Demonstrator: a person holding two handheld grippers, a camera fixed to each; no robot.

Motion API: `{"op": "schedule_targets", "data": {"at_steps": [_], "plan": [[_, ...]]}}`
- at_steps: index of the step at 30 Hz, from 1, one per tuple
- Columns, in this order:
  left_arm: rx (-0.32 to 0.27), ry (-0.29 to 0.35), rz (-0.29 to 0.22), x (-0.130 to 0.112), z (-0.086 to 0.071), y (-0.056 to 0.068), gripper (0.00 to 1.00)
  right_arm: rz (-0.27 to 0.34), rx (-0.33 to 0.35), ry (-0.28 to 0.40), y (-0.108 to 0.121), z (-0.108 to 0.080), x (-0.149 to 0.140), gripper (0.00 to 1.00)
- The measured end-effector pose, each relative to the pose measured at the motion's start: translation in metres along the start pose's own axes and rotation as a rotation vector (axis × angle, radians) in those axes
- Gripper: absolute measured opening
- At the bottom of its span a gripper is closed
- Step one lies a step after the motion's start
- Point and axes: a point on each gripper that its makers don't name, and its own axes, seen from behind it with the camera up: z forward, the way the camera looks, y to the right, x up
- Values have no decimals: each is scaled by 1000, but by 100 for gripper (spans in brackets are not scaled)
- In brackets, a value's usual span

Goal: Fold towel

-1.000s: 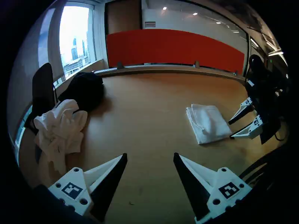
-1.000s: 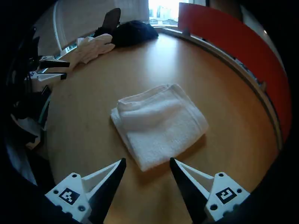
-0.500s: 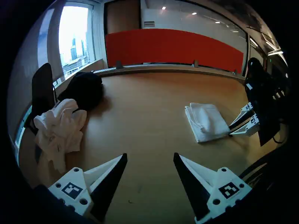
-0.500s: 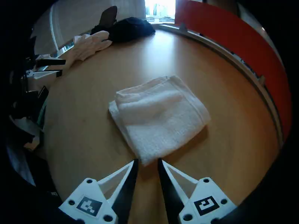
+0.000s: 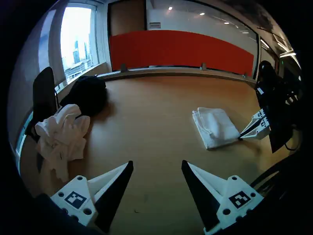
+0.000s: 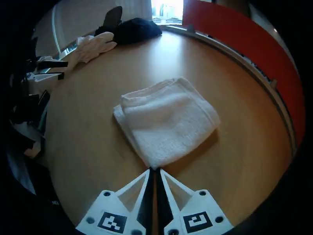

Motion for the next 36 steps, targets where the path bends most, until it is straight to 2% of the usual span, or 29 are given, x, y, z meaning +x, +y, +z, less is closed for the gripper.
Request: {"op": "schedule_targets", "data": {"at_steps": [8, 18, 36], "plan": [[-11, 0, 6, 0, 0, 1, 92, -5, -14, 34, 4, -11, 14, 3], [-17, 13, 7, 2, -2, 0, 91, -31, -41, 96, 18, -43, 65, 3], [-23, 28, -7, 2, -5, 3, 92, -157, -103, 199, 40, -105, 158, 2]]}}
